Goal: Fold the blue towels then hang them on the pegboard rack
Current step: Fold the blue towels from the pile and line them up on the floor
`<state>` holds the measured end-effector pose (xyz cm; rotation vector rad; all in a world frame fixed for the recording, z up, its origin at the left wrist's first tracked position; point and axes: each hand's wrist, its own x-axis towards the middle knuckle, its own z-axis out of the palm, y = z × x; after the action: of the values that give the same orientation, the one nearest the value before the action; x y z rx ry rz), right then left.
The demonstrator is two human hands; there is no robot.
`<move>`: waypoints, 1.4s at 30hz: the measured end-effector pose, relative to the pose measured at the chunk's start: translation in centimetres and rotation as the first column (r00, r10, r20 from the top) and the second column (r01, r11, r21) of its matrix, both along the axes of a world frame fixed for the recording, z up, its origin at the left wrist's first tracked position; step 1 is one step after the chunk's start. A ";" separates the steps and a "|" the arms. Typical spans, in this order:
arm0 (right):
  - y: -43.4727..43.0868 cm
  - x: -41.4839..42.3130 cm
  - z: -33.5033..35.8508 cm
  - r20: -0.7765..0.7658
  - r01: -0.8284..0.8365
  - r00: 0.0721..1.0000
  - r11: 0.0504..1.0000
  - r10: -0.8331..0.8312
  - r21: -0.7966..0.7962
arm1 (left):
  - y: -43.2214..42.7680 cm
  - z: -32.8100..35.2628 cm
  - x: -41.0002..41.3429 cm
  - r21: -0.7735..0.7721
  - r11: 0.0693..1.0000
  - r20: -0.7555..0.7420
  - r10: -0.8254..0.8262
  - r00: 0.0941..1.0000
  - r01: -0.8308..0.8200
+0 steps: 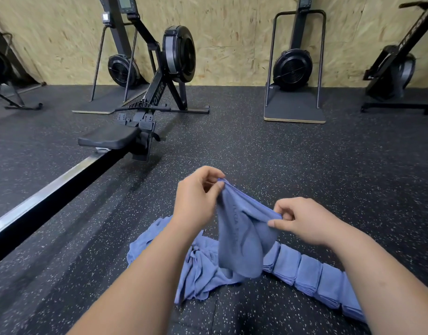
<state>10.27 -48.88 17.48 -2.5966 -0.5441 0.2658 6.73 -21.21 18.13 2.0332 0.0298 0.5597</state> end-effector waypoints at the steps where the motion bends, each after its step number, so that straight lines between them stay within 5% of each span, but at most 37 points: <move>1: -0.4 0.2 -0.2 -0.017 0.014 1.000 0.999 -0.015 -0.040 | 0.5 0.1 0.1 -0.005 0.999 0.019 0.035 0.999 -0.035; 8: -4.3 1.6 -0.7 0.129 0.313 0.948 0.928 -0.291 -0.203 | 4.4 0.6 -0.2 0.011 0.951 0.036 0.308 0.951 -0.309; 17: -4.6 1.1 0.7 0.410 0.474 0.828 0.867 -0.382 -0.150 | 5.3 -0.1 -0.7 0.154 0.924 -0.004 0.355 0.935 -0.351; 24: -4.0 0.8 1.4 0.636 0.435 0.627 0.879 -0.450 0.194 | 5.6 -0.1 -0.7 0.166 0.909 0.007 0.387 0.922 -0.383; 29: -3.9 0.8 1.5 0.598 0.392 0.615 0.857 -0.514 0.333 | 5.7 -0.6 -0.2 0.217 0.906 0.036 0.365 0.930 -0.364; 36: -3.9 0.8 1.8 0.320 0.406 0.713 0.740 -0.623 0.536 | 5.7 -0.8 -0.4 0.244 0.884 -0.024 0.416 0.909 -0.399; 42: -4.3 1.0 2.0 0.286 0.395 0.748 0.748 -0.599 0.533 | 5.6 -0.4 -0.3 0.212 0.882 -0.013 0.434 0.901 -0.422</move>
<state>11.27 -53.21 19.49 -2.2220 0.0108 -0.5912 6.41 -15.63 17.71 2.2566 0.4888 0.8033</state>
